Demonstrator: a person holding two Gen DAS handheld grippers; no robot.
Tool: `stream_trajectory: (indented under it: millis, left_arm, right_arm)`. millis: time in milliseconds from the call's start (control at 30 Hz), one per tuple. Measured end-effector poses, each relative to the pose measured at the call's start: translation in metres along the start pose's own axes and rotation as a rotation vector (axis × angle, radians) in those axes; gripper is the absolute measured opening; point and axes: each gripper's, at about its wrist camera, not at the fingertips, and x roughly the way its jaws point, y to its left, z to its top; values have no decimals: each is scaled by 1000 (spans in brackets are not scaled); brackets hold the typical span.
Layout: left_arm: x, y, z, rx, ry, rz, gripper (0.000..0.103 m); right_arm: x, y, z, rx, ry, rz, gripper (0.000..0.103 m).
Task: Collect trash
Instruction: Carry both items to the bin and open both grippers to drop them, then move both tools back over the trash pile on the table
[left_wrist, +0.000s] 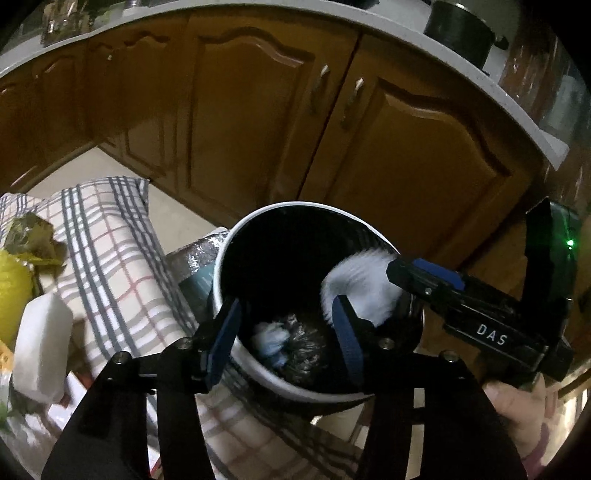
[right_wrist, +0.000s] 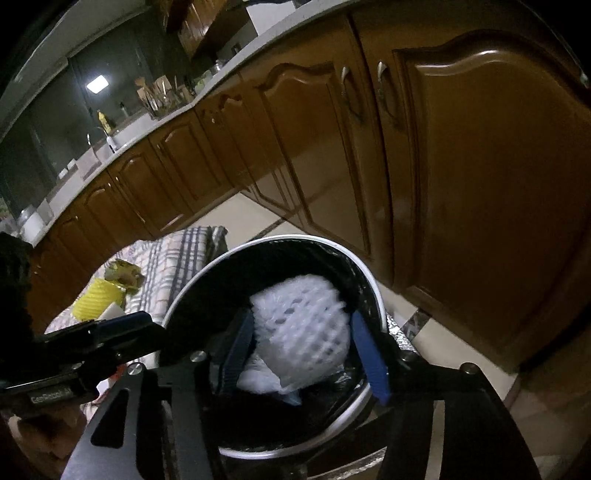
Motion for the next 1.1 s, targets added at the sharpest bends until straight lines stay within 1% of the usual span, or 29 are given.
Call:
stream_trajectory:
  millis: [67,233,467,633,800,1100]
  left_arm:
    - [-7,5,-5,-24,-11,-7,55]
    - [-32,18,-18,-62,-55,-18,55]
    - [-76,36,-35,-91,-150,7,55]
    - [-106,51,-53,-104,-201,40,57]
    - [-128,68,-72,-121,-222,64,57]
    - [-162,101,-92,-178,-255,107,57]
  right_arm:
    - [-2,0,-1,2,-11,3,70]
    - [-8,3,-3,19,-35,22,71]
    - [-20,24,-15,44,-71,72,80]
    - [-28,47,-29,42,-81,116,82]
    - [-32,73,-43,23,-74,163,82]
    - [-31,112,-61,-34,-44,208,82]
